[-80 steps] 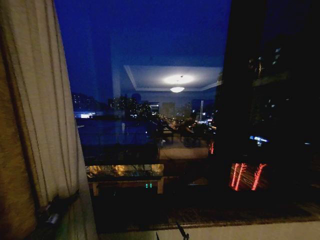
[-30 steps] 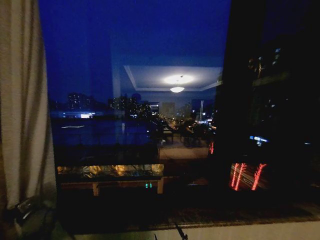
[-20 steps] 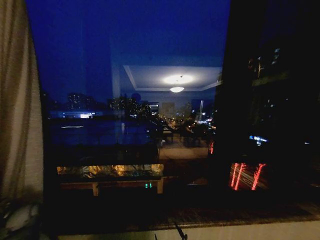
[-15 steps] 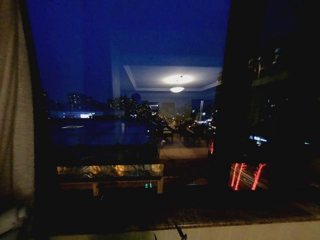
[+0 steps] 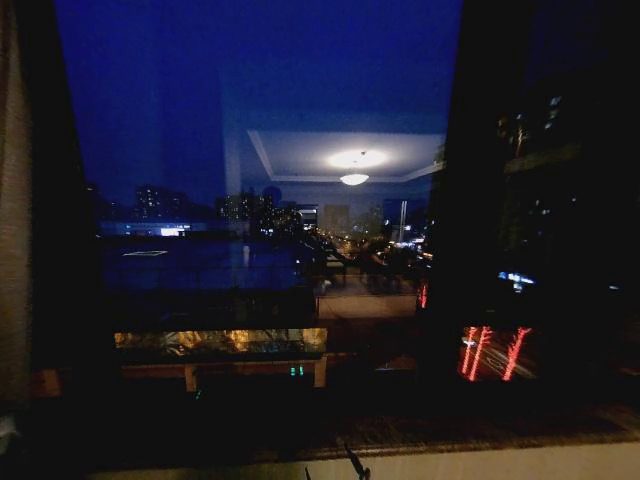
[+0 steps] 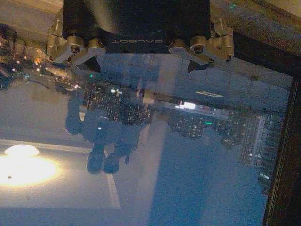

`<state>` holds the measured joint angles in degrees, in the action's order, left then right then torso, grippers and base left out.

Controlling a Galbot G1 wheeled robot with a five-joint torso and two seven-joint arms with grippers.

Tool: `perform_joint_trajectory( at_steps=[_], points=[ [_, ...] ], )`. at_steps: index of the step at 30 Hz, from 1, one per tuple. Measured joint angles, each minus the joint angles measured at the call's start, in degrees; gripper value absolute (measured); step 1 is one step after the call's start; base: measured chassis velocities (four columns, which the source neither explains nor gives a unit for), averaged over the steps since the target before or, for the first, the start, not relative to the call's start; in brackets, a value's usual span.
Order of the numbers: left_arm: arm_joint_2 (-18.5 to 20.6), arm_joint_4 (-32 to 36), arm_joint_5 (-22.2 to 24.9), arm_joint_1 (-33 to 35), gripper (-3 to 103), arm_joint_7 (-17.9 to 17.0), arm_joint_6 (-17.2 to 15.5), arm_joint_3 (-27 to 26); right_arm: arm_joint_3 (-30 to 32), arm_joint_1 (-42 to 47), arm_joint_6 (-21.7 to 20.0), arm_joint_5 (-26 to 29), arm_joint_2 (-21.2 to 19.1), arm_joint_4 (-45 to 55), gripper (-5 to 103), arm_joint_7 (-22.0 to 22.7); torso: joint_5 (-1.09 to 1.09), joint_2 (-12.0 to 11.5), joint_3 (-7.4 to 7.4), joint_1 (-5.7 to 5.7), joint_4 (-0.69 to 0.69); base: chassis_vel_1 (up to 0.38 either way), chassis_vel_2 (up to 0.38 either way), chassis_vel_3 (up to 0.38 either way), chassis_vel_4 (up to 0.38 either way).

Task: Open the curtains by pulling them apart, changing their state from closed to fully open.

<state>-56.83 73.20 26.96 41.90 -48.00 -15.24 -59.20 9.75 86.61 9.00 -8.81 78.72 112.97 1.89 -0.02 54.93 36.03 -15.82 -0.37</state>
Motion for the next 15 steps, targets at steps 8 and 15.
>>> perform_joint_trajectory(
  at_steps=[8,15],
  points=[
    [-5.48,15.92,-2.14,11.63,24,23.08,-1.62,4.75,0.19,-0.91,-0.18,1.42,0.0,-0.3,100,-0.07,0.03,0.01,-0.01,0.02,-0.03,0.0,0.0,0.0,0.0],
    [-7.76,22.67,-2.7,17.39,45,36.54,2.66,7.85,1.05,-2.04,-0.44,2.68,0.01,-0.78,100,-0.06,0.02,0.01,-0.01,0.01,-0.01,0.0,0.0,0.0,0.0]
  ],
)
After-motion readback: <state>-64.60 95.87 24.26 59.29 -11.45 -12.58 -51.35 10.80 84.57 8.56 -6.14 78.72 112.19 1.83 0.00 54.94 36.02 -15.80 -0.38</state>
